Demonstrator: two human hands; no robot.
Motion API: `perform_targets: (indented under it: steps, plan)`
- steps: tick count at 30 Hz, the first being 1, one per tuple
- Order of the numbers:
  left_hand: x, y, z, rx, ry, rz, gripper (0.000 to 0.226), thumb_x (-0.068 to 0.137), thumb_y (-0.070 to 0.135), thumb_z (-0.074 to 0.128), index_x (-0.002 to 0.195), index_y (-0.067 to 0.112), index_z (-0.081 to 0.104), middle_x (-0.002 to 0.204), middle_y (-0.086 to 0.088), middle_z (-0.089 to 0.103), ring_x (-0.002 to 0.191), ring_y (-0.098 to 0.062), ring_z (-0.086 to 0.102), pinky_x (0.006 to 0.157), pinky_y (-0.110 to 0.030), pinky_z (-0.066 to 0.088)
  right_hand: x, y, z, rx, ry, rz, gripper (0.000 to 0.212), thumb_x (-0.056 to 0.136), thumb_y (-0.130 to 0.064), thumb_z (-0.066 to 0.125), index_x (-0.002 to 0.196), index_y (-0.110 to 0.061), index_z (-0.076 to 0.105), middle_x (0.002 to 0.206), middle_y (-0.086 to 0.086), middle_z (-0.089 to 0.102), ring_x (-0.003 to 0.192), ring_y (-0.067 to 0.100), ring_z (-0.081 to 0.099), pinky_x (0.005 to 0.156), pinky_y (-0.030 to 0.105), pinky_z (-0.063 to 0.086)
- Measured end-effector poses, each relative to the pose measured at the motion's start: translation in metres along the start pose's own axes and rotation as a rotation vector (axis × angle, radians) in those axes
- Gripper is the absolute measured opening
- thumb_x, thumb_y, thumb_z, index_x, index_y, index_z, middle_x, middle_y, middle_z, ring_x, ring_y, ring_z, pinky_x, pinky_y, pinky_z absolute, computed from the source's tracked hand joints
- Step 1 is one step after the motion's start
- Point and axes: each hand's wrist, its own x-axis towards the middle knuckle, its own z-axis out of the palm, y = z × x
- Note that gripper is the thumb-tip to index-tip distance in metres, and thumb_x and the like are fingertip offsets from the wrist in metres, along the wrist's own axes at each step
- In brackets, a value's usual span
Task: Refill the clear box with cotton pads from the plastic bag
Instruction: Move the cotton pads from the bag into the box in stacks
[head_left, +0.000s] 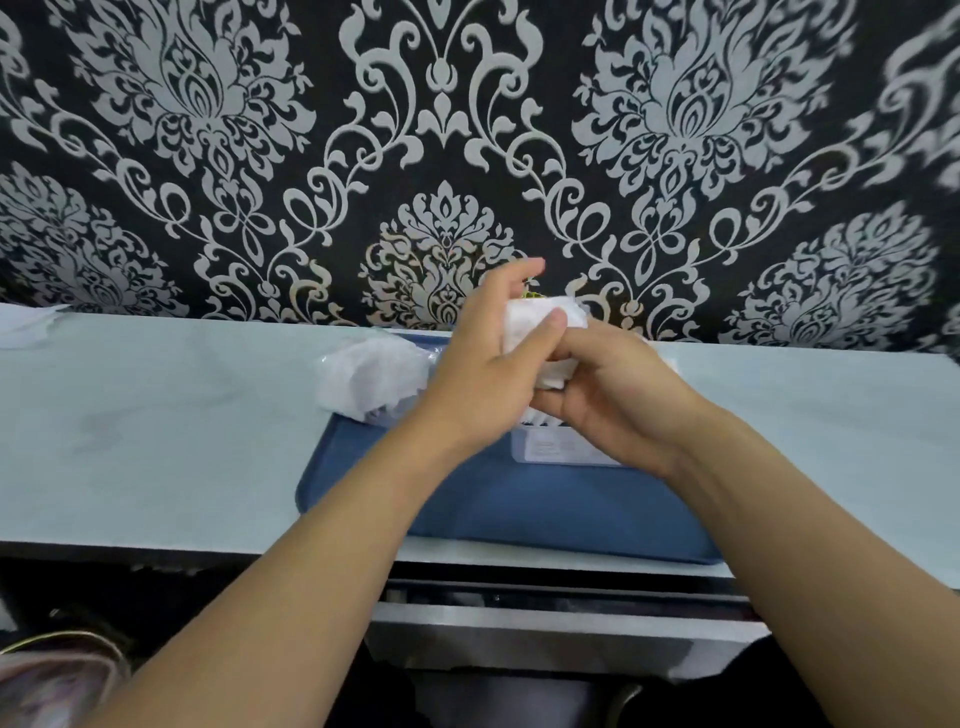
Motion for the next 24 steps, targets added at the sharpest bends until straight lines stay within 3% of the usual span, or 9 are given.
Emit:
perform_targets:
  steps: [3,5,6,8,11,15,19,21,24]
  plan:
    - [0.008,-0.004,0.017,-0.015,0.029,0.019,0.026,0.106,0.033,0.040,0.119,0.019,0.057,0.126,-0.005,0.055,0.112,-0.013,0.055,0.099,-0.034,0.046,-0.001,-0.003,-0.003,0.177,0.020,0.047,0.047,0.099,-0.023,0.040,0.136,0.004,0.051,0.131,0.021,0.062,0.118,0.028,0.058,0.101,0.043,0.048]
    - [0.012,-0.006,0.025,0.014,0.005,0.041,0.020,0.107,0.027,0.038,0.118,0.018,0.051,0.127,-0.007,0.052,0.111,-0.014,0.052,0.100,-0.035,0.044,-0.001,-0.006,-0.010,0.233,0.124,0.063,0.050,0.101,-0.041,0.044,0.130,-0.003,0.058,0.127,0.017,0.066,0.114,0.026,0.064,0.099,0.044,0.052]
    - [0.013,-0.008,0.031,0.020,-0.022,0.044,0.017,0.106,0.025,0.039,0.122,0.022,0.045,0.132,-0.006,0.047,0.117,-0.015,0.049,0.105,-0.038,0.043,0.000,-0.006,-0.014,0.193,0.202,0.056,0.045,0.101,-0.040,0.047,0.126,-0.006,0.061,0.122,0.015,0.069,0.107,0.025,0.068,0.092,0.043,0.056]
    - [0.013,-0.011,0.044,-0.040,-0.046,0.002,0.037,0.100,0.028,0.044,0.134,0.032,0.031,0.141,-0.004,0.036,0.131,-0.020,0.043,0.112,-0.045,0.041,0.001,-0.006,-0.019,0.084,0.358,0.040,0.030,0.099,-0.024,0.050,0.117,-0.006,0.066,0.108,0.013,0.074,0.091,0.024,0.072,0.077,0.040,0.059]
    - [0.015,-0.007,0.059,-0.217,-0.033,-0.161,0.061,0.086,0.039,0.050,0.139,0.053,0.021,0.149,-0.007,0.034,0.132,-0.027,0.049,0.108,-0.050,0.047,-0.001,-0.007,-0.023,0.034,0.505,0.017,0.032,0.092,-0.010,0.045,0.113,-0.003,0.067,0.106,0.017,0.075,0.087,0.029,0.071,0.072,0.041,0.057]
    - [0.021,-0.013,0.068,-0.337,-0.099,-0.303,0.071,0.095,0.022,0.059,0.149,0.035,0.015,0.139,-0.007,0.054,0.120,-0.021,0.061,0.097,-0.034,0.054,-0.001,-0.009,-0.023,-0.153,0.586,-0.026,0.026,0.091,-0.014,0.044,0.091,-0.012,0.070,0.093,0.011,0.076,0.084,0.026,0.070,0.073,0.039,0.052]
    - [0.027,-0.017,0.065,-0.331,-0.068,-0.339,0.064,0.085,0.022,0.061,0.142,0.016,0.032,0.121,-0.010,0.066,0.103,-0.015,0.070,0.080,-0.031,0.058,0.006,-0.010,-0.031,-0.490,0.482,-0.081,0.033,0.092,-0.040,0.055,0.112,-0.015,0.062,0.106,-0.002,0.066,0.098,0.015,0.064,0.081,0.031,0.050]
    - [0.031,-0.017,0.059,-0.422,-0.040,-0.365,0.057,0.089,0.013,0.060,0.139,0.014,0.033,0.119,-0.014,0.069,0.104,-0.021,0.071,0.090,-0.040,0.058,0.005,-0.015,-0.039,-0.493,0.361,-0.054,0.044,0.087,-0.036,0.065,0.123,-0.012,0.057,0.109,0.001,0.065,0.094,0.013,0.065,0.076,0.030,0.053]
    - [0.034,-0.014,0.050,-0.505,-0.067,-0.349,0.055,0.097,-0.003,0.053,0.139,0.022,0.029,0.128,-0.017,0.062,0.105,-0.025,0.069,0.096,-0.042,0.056,-0.002,-0.022,-0.053,-0.354,0.221,0.000,0.037,0.091,-0.018,0.068,0.124,-0.005,0.060,0.103,0.008,0.071,0.089,0.016,0.069,0.074,0.028,0.056]
